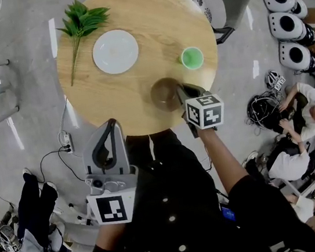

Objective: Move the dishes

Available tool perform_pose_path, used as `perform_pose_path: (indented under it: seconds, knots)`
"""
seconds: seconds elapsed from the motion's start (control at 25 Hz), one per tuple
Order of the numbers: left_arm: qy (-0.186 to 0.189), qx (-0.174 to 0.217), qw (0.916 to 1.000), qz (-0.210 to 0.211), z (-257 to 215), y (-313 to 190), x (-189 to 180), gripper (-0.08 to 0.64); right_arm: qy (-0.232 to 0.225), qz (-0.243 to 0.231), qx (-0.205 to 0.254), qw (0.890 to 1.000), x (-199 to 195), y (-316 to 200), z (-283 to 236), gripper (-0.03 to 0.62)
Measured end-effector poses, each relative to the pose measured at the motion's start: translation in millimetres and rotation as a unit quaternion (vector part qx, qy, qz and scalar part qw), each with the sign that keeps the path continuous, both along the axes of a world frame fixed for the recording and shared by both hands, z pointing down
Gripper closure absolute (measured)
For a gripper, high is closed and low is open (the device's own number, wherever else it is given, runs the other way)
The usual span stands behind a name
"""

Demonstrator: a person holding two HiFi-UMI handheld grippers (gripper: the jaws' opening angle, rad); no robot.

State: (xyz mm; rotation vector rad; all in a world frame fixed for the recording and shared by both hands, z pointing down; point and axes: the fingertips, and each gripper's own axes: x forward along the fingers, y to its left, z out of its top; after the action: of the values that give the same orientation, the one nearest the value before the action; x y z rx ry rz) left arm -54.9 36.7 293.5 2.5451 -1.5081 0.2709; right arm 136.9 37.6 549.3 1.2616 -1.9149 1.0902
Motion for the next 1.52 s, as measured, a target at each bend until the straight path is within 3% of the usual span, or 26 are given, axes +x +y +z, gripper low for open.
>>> perform_pose_path:
  seconds: [0.28,0.44,0.6,0.76,0.96,1.12,1.24,1.52]
  knots:
    - [0.002,-0.002,1.0000,-0.001,2,3,-2,0.543,0.018,-0.003,0.018,1.000,2,0,0,0.574]
    - [0.006,0.006,1.0000,-0.006,1,2,-4,0.543,0.017,0.000,0.026,1.000,5,-1,-8,0.501]
    - [0.032,0.006,0.9994,-0.008,-2,1,-9,0.543,0.020,-0.004,0.057,0.998,16,-7,-42,0.454]
    - [0.062,0.000,0.9980,-0.013,0,-9,-18,0.543,0.012,-0.049,0.109,0.993,13,-28,-99,0.441]
    - [0.083,-0.072,0.9938,-0.013,37,-29,-29,0.538,-0.054,-0.126,0.124,0.983,-24,-74,-136,0.396]
    - [0.102,-0.130,0.9859,-0.022,75,-58,-44,0.464,-0.071,-0.156,0.116,0.978,-56,-119,-134,0.394]
    - [0.120,-0.180,0.9758,-0.030,106,-79,-55,0.396,-0.081,-0.164,0.093,0.979,-79,-142,-118,0.397]
    - [0.147,-0.279,0.9483,-0.038,173,-115,-68,0.374,-0.063,-0.164,0.043,0.984,-116,-163,-64,0.417]
